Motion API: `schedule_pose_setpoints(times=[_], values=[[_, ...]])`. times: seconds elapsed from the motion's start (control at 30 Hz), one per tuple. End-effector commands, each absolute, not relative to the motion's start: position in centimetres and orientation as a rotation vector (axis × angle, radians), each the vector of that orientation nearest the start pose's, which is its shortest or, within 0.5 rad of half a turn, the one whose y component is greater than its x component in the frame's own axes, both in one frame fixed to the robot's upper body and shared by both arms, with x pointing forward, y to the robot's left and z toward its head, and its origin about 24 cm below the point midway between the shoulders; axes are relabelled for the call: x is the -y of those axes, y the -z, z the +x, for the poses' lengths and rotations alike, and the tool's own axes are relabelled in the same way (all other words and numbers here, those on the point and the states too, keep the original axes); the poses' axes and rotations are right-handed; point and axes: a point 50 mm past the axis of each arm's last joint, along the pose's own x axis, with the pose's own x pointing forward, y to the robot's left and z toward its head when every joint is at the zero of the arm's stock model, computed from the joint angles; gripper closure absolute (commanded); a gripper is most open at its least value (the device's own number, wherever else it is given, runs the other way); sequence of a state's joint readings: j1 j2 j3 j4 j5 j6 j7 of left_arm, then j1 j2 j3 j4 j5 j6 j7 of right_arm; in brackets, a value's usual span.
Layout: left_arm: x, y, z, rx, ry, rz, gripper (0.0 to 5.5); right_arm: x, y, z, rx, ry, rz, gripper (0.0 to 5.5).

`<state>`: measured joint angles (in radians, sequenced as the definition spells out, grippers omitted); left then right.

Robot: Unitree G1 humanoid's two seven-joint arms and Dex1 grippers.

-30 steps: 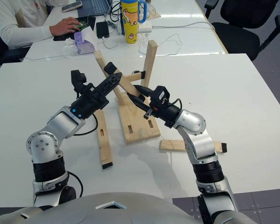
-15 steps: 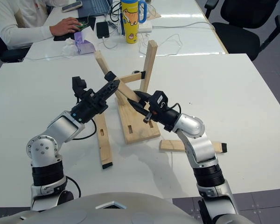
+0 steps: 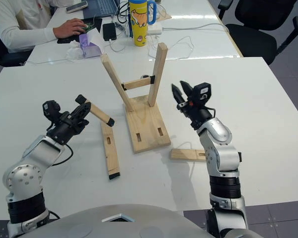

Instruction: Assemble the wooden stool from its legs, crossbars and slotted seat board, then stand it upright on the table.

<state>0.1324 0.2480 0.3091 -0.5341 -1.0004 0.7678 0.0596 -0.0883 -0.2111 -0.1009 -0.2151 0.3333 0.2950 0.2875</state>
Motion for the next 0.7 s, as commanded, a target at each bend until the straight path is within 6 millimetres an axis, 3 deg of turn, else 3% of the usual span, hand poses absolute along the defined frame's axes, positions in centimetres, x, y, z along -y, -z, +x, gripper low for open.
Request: schedule_pose_setpoints(times=[0.03, 0.2, 0.43, 0.7], values=[[-19.9, -10.4, 19.7, -0.223, 0.098, -0.566, 5.1, 18.7, -8.1, 25.7, -0.015, -0.183, 0.109, 4.63], [-19.7, -9.4, 18.1, -0.257, 0.014, -0.563, 5.1, 19.0, -7.8, 25.6, -0.018, -0.14, 0.104, 5.46], [-19.4, -7.8, 16.6, -0.342, -0.028, -0.587, 5.1, 19.0, -7.6, 25.7, -0.031, -0.159, 0.098, 5.5], [-18.6, -7.0, 16.8, -0.331, -0.071, -0.655, 5.1, 19.0, -7.9, 26.5, -0.036, -0.204, 0.078, 5.5]])
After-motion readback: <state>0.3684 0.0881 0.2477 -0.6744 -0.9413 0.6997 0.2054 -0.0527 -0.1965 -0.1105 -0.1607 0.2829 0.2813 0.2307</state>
